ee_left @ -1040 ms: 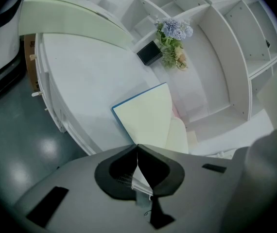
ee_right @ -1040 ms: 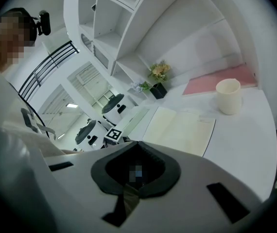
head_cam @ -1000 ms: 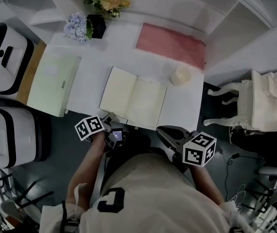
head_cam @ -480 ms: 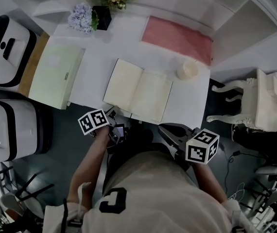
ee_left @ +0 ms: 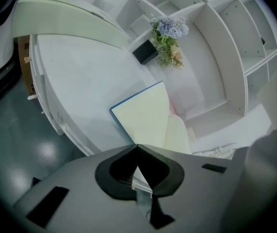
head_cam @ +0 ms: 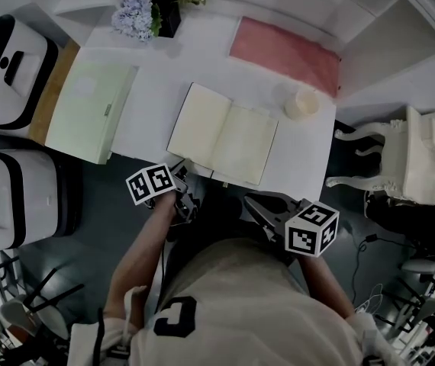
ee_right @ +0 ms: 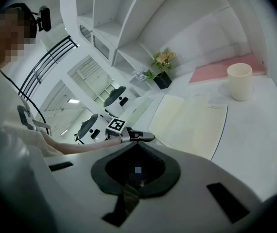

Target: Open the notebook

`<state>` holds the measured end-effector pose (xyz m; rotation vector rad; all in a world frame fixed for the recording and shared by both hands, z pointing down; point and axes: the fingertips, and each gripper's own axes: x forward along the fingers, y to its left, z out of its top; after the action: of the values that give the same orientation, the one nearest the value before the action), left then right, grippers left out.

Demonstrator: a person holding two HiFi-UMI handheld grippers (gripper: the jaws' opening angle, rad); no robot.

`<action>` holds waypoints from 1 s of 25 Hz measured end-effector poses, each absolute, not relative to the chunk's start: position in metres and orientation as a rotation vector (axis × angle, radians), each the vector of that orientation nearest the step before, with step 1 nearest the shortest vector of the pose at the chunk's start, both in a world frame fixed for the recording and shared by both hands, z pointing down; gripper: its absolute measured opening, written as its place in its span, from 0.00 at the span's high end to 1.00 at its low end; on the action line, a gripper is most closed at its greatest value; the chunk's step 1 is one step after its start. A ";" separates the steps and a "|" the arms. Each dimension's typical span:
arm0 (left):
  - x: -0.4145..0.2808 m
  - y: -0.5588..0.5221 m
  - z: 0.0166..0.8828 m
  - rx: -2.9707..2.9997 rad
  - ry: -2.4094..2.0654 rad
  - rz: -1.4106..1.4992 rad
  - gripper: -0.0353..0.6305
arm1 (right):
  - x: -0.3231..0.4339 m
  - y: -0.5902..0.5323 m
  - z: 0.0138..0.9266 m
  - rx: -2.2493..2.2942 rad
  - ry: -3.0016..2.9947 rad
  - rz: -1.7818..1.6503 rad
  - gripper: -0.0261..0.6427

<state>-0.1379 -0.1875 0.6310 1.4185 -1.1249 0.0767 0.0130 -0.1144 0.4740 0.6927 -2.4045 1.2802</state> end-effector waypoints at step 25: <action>-0.138 -0.187 0.632 1.435 -1.086 0.108 0.93 | 0.015 -0.115 0.462 0.711 -2.444 1.210 0.93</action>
<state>-0.1377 -0.1870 0.6316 1.4353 -1.0860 0.1081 0.0155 -0.1153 0.4622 0.7105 -2.4444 1.2103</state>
